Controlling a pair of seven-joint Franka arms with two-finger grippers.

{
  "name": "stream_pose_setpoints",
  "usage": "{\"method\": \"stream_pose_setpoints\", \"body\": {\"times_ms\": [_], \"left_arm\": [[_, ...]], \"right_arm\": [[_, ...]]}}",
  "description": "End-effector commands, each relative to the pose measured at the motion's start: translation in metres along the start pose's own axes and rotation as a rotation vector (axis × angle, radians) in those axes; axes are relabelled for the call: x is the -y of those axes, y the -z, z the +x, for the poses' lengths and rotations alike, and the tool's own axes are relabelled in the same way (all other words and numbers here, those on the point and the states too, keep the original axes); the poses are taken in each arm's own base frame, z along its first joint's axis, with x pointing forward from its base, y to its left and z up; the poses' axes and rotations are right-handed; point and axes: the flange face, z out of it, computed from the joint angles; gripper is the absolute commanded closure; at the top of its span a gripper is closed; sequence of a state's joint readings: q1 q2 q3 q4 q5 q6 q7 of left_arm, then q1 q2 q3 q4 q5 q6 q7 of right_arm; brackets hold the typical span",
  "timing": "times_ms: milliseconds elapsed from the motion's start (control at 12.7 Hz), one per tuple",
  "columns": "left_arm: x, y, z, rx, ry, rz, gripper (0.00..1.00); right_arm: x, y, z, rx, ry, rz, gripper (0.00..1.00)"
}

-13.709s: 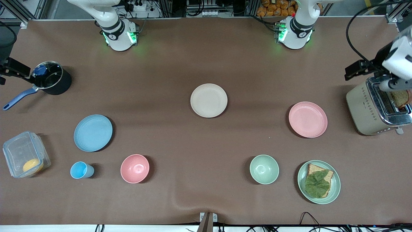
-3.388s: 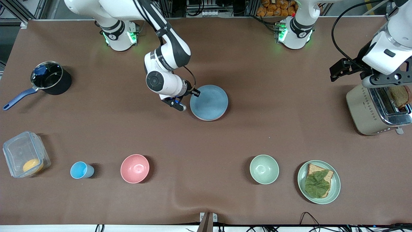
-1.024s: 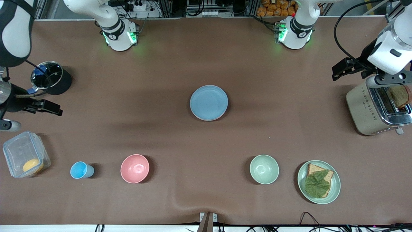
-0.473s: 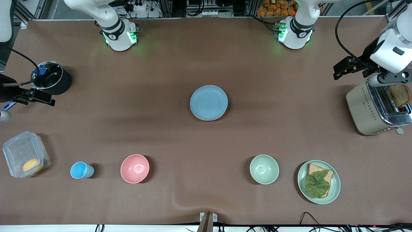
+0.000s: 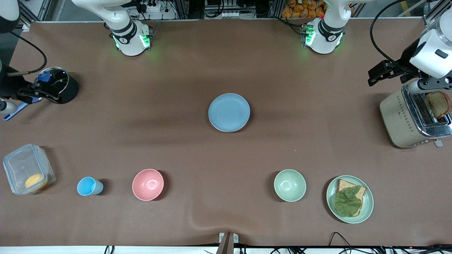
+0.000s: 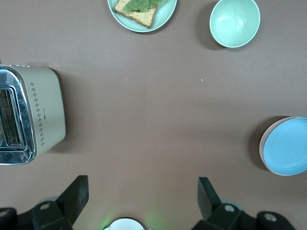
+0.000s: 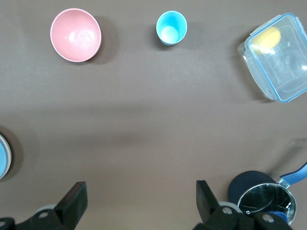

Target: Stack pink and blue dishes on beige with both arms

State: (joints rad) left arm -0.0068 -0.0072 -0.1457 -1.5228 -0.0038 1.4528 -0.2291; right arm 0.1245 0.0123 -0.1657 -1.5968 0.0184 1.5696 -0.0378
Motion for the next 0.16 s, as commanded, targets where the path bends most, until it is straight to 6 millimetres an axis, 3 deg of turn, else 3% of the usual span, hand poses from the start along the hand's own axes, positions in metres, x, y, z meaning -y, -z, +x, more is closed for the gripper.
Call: {"method": "stream_pose_setpoints", "body": {"times_ms": [0,79], "left_arm": [[0.0033,0.0061,-0.0032,0.005,-0.012,0.0,0.0],[0.0033,0.0061,-0.0032,0.005,-0.012,0.0,0.0]], "right_arm": [[-0.004,0.0124,-0.0208,-0.028,-0.014,-0.011,0.0],[-0.004,0.014,-0.0232,-0.023,-0.014,-0.01,0.0]]}}
